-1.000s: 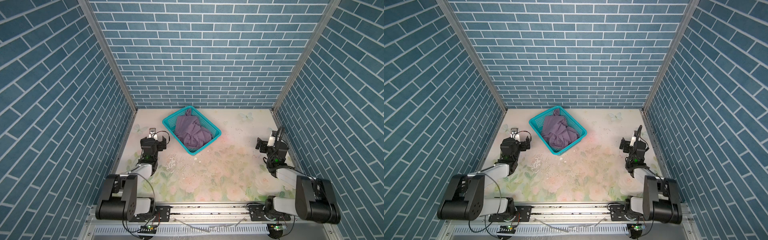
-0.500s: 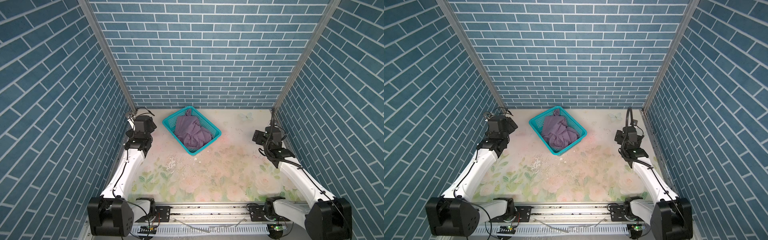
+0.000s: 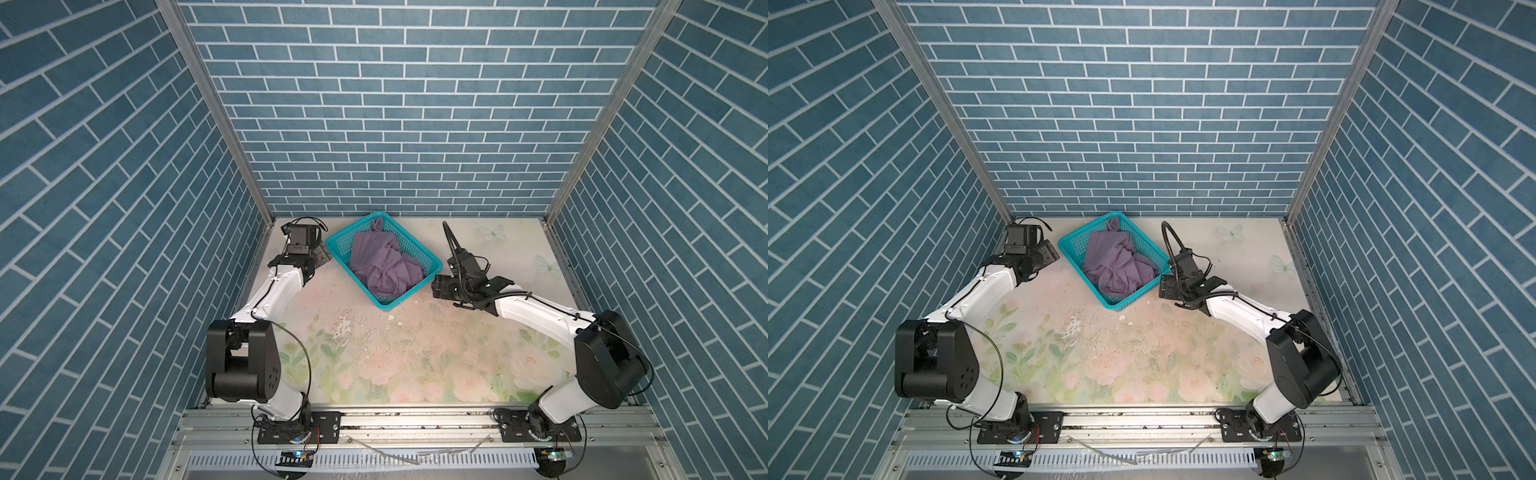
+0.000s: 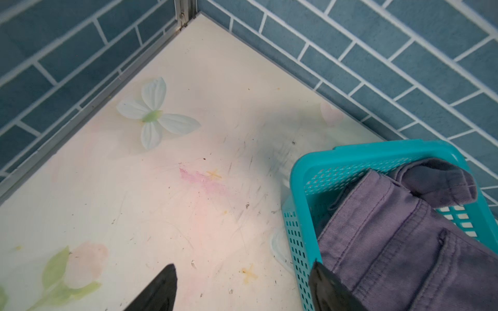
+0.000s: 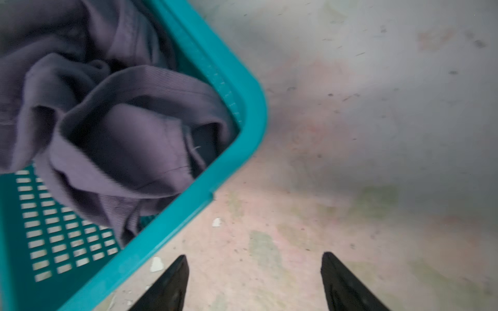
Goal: Fold and stack the trousers
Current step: Move the basket to the top-center of the table.
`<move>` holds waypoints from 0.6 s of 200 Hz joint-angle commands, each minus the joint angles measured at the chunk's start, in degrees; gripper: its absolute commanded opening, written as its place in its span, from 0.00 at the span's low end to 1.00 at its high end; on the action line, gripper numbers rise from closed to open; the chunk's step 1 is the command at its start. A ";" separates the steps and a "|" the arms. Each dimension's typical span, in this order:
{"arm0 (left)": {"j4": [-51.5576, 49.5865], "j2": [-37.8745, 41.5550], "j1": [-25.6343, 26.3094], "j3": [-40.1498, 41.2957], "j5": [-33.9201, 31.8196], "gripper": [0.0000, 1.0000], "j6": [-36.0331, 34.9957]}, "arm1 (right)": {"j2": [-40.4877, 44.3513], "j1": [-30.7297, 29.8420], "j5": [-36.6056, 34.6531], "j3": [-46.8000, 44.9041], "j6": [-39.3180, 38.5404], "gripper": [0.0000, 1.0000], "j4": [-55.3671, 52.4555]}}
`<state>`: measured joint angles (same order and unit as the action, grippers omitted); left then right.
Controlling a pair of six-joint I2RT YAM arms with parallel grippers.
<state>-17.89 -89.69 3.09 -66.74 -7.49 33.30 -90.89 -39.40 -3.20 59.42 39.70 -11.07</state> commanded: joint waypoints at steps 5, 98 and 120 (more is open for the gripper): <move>0.05 -0.88 0.51 -1.89 3.99 0.77 0.54 | -2.98 -0.23 5.79 4.01 7.52 0.78 6.19; -3.21 0.72 4.26 -2.33 4.43 0.70 0.17 | -11.44 -0.51 8.57 9.17 12.46 0.59 6.56; -5.19 4.39 4.55 -1.86 3.39 0.72 -0.73 | -11.39 0.68 2.34 13.50 10.52 0.50 -6.06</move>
<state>-19.90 -90.04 7.14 -67.61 -2.57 33.91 -102.32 -39.66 4.36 66.76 49.84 -4.95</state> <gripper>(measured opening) 0.713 0.545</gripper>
